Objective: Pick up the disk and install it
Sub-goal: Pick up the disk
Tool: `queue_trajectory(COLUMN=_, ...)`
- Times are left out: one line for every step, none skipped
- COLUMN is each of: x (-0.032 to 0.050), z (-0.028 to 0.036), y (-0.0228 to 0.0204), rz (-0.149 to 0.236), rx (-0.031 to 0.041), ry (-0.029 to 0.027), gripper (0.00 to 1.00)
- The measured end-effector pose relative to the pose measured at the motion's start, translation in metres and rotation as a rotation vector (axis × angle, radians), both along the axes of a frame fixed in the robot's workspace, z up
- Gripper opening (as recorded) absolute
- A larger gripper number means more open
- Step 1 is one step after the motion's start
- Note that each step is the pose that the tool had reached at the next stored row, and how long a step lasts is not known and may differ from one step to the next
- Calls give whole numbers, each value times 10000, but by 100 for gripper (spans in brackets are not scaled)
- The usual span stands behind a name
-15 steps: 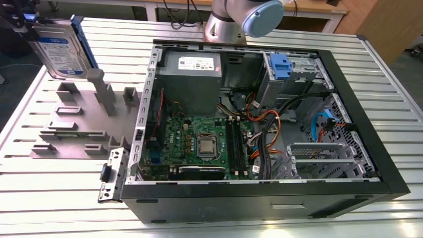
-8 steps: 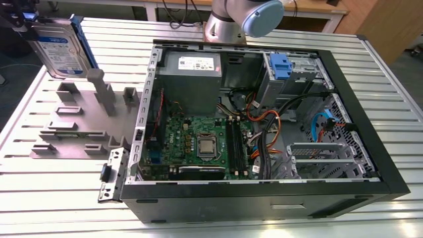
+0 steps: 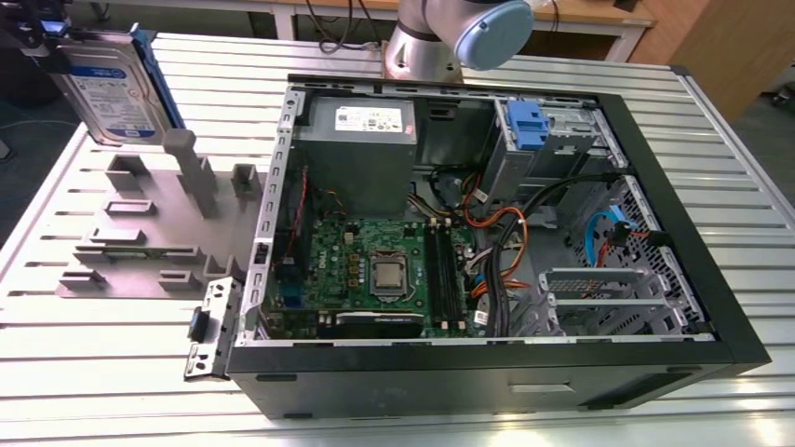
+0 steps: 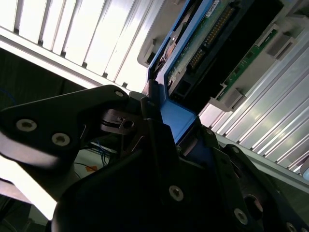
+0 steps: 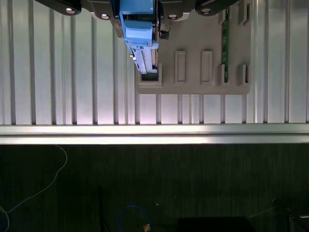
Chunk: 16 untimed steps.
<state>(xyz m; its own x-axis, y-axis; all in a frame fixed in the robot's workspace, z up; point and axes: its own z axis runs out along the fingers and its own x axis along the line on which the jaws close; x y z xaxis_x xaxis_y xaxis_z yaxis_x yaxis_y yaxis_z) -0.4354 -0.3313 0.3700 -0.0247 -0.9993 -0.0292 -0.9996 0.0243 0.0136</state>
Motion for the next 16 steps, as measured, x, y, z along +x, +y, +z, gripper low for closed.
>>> queue_trajectory(x=0, z=25, y=0, rz=0, rx=0, ry=0, gripper=36)
queue_trajectory(x=0, z=49, y=0, rz=1, rx=0, ry=1, gripper=36)
queue_trajectory(x=0, z=50, y=0, rz=0, rx=0, ry=0, gripper=36)
queue_trajectory(x=0, z=51, y=0, rz=0, rx=0, ry=0, gripper=36)
queue_trajectory(x=0, z=53, y=0, rz=0, rx=0, ry=1, gripper=36)
queue_trajectory(x=0, z=56, y=0, rz=0, rx=-1, ry=2, gripper=36)
queue_trajectory(x=0, z=60, y=0, rz=0, rx=-1, ry=3, gripper=36)
queue_trajectory(x=0, z=65, y=0, rz=0, rx=-1, ry=2, gripper=36)
queue_trajectory(x=0, z=71, y=0, rz=1, rx=-1, ry=2, gripper=36)
queue_trajectory(x=0, z=77, y=0, rz=0, rx=-1, ry=1, gripper=36)
queue_trajectory(x=0, z=83, y=0, rz=0, rx=0, ry=1, gripper=36)
queue_trajectory(x=0, z=88, y=0, rz=0, rx=0, ry=0, gripper=36)
queue_trajectory(x=0, z=93, y=0, rz=0, rx=0, ry=0, gripper=36)
queue_trajectory(x=0, z=98, y=0, rz=0, rx=0, ry=0, gripper=36)
queue_trajectory(x=0, z=102, y=0, rz=0, rx=0, ry=0, gripper=36)
queue_trajectory(x=0, z=104, y=0, rz=0, rx=0, ry=0, gripper=36)
